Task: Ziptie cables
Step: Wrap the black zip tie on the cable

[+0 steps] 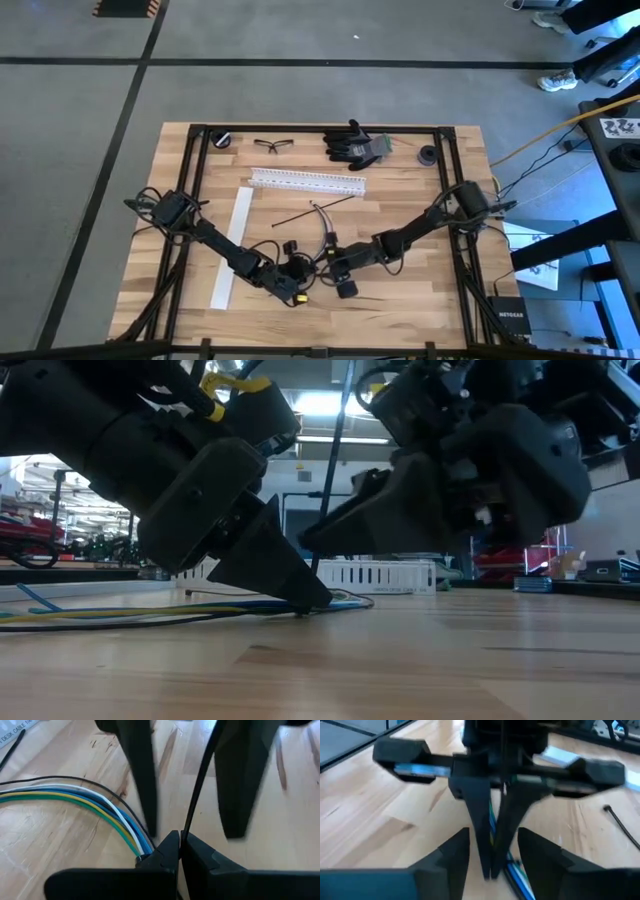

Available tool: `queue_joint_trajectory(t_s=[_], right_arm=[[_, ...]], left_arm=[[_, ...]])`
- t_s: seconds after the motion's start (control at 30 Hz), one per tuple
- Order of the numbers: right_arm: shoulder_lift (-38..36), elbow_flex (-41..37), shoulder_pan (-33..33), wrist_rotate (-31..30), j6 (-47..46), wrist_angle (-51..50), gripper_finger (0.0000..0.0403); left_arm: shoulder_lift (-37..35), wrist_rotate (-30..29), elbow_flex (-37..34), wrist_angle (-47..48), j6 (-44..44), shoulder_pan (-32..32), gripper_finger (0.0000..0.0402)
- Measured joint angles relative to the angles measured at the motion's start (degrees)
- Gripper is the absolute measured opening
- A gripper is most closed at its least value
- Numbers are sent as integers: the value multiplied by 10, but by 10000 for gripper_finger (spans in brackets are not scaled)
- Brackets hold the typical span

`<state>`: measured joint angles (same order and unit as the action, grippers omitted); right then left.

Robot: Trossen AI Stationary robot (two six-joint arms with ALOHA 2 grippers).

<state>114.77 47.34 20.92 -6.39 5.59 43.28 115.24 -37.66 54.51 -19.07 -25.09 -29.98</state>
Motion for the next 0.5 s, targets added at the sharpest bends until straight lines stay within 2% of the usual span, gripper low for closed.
queue_joint_trajectory(t_s=[0.1,0.23,0.5], right_arm=[[7,11,1,-1,31,-3,102],[7,18,1,-18,63,-40,15],[1,17,36,-167,176,-34,0]], left_arm=[[0,0,0,0,1,0,0],[0,-1,-1,2,0,0,0],[0,-5,0,-2,1,0,0]])
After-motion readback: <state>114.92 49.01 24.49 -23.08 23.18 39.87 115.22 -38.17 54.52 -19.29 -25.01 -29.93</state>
